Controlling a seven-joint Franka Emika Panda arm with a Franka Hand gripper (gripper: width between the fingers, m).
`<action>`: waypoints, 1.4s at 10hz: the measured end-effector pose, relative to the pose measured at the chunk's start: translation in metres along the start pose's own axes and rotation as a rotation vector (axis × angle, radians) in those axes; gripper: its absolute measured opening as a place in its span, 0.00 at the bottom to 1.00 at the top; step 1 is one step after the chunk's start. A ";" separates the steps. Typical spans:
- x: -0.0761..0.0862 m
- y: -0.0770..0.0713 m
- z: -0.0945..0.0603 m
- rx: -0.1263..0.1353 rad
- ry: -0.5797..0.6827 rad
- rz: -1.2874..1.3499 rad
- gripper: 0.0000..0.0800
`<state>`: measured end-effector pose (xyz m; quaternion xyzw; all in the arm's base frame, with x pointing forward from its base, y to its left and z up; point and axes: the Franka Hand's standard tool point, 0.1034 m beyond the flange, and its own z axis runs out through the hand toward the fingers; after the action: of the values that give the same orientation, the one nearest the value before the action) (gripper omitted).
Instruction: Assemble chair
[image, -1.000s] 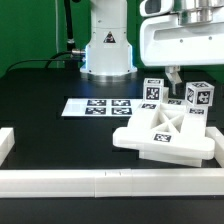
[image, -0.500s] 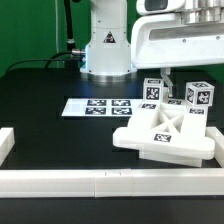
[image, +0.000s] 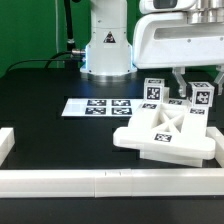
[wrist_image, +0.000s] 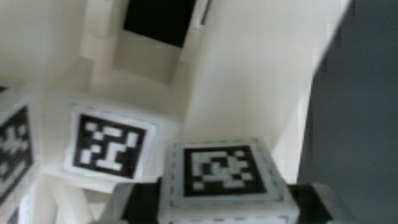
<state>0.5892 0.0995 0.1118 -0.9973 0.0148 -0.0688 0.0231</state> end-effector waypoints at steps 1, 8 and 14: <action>0.000 0.000 0.000 0.000 0.000 0.000 0.35; 0.002 0.000 0.001 0.011 0.036 0.514 0.35; 0.006 0.023 -0.001 -0.002 0.048 0.951 0.36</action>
Offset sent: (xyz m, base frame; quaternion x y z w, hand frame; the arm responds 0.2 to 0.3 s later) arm 0.0000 0.0000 0.0000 0.0000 0.0000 0.0000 1.0000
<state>0.5948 0.0762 0.1129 -0.8781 0.4700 -0.0738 0.0507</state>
